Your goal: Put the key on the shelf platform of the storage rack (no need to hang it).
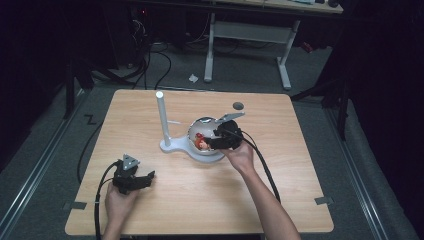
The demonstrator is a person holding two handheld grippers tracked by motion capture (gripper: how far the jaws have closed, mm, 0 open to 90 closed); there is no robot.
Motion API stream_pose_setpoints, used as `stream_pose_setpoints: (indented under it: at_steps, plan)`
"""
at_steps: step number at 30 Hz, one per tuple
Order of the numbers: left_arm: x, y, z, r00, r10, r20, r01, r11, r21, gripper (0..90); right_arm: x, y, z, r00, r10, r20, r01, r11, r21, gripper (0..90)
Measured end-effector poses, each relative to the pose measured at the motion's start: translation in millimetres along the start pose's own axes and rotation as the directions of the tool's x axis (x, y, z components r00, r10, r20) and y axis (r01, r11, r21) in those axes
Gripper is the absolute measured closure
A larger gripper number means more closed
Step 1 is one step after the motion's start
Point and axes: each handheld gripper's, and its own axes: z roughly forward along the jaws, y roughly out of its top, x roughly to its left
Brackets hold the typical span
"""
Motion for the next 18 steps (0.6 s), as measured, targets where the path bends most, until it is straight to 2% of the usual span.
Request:
stream_pose_setpoints:
  at_steps: [5,18]
  plan:
    - [-0.1,0.0,0.1,1.0,-0.001,0.0,0.001,1.0,-0.001,23.1,-4.7,0.8,-19.6,0.9998,0.004,0.019,-0.003,0.999,-0.049,48.3]
    - [-0.1,0.0,0.1,1.0,-0.001,0.0,0.001,1.0,-0.001,23.1,-16.8,-4.7,-43.3,0.9985,0.05,0.021,-0.048,0.993,-0.107,48.8]
